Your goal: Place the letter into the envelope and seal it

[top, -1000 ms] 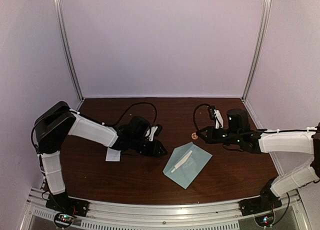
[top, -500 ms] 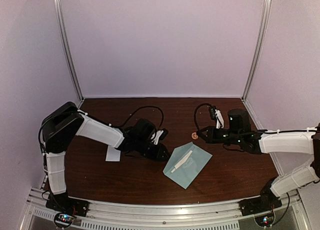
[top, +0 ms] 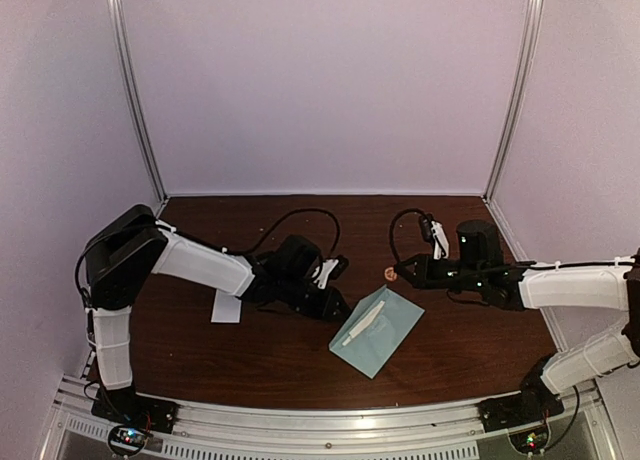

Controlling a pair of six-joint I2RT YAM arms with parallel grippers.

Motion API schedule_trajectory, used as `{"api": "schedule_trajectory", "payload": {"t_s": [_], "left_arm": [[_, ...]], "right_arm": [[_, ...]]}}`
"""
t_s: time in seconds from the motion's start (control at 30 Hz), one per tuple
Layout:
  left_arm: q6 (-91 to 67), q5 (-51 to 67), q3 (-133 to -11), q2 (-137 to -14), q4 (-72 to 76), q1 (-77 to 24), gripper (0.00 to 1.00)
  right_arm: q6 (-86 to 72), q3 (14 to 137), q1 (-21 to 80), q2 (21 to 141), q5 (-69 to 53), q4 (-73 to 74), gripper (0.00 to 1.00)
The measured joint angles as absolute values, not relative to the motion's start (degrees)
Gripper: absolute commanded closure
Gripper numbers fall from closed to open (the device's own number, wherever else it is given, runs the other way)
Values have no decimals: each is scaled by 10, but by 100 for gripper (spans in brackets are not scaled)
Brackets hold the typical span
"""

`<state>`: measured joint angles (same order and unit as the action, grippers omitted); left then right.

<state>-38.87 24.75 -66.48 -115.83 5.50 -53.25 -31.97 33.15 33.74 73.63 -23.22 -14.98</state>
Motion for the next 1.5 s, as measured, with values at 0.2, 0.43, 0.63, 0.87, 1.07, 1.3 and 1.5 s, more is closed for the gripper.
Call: {"api": "schedule_trajectory", "payload": {"t_s": [0.2, 0.43, 0.63, 0.87, 1.07, 1.3, 1.5], "left_arm": [[-390, 248, -672, -1159, 53, -541, 90], [-391, 248, -689, -1165, 54, -551, 95], [-393, 248, -705, -1175, 54, -558, 98], [-396, 255, -714, -1195, 55, -573, 100], [-397, 260, -720, -1205, 55, -579, 100], [-398, 262, -727, -1216, 58, -581, 100], [-398, 265, -730, -1227, 58, -582, 100]], "right_arm": [[-324, 326, 337, 735, -232, -153, 100], [-330, 322, 337, 733, -233, -153, 100], [-331, 315, 337, 733, -233, -156, 100], [-334, 311, 337, 732, -233, -157, 100], [-334, 311, 337, 732, -233, -156, 100], [-334, 305, 337, 732, -232, -147, 100], [-334, 287, 337, 732, -232, -139, 100]]}}
